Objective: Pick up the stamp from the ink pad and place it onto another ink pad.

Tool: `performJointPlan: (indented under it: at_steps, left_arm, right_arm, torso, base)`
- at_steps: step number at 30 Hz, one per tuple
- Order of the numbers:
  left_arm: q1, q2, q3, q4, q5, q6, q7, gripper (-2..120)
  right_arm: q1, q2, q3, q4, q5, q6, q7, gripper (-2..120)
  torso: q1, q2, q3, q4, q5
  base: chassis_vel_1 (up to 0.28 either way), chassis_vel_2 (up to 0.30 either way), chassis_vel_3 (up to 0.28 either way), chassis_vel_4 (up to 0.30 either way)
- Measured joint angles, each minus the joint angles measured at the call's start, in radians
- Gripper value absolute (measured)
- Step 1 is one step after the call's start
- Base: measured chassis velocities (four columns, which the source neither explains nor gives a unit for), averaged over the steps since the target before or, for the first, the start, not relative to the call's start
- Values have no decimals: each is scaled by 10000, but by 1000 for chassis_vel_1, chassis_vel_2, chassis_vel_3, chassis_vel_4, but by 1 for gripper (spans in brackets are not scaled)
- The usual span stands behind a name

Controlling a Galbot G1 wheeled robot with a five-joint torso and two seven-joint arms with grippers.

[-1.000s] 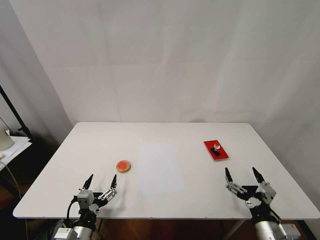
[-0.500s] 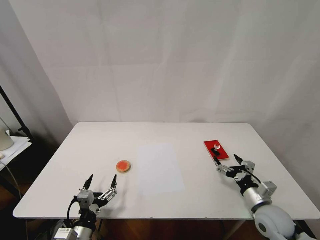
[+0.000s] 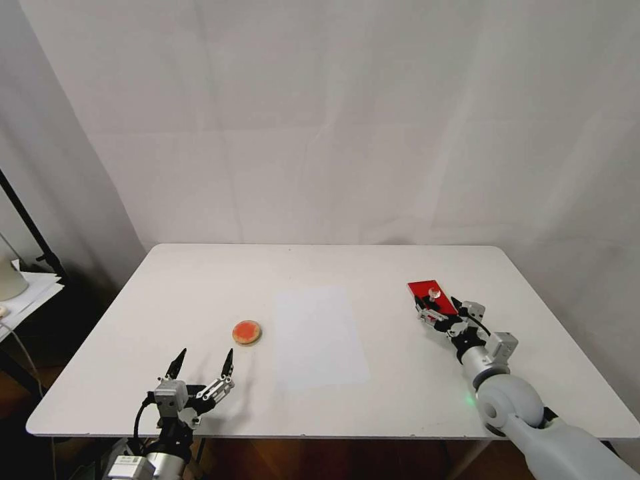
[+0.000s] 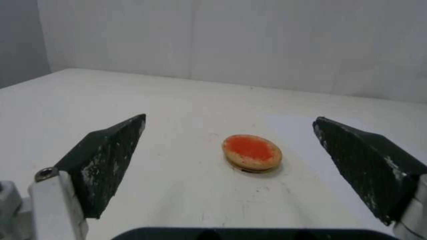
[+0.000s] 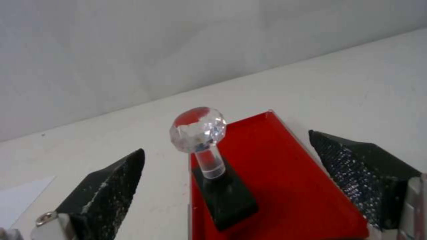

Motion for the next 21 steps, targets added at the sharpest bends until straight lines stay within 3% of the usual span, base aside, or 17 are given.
performJointPlan:
  at_steps: [5,21]
  left_arm:
    - [0,0,0,0,0,0,0,100]
    - [0,0,0,0,0,0,0,100]
  right_arm:
    - [103,12,-107,-102,44,-17,77,86]
    - [322,176,-240,-380,-50,6,173,25]
  torso:
    - [-1,0,-1,0,-1]
    - [-1,1,-1,0,-1]
  base:
    - [0,0,0,0]
    - [0,0,0,0]
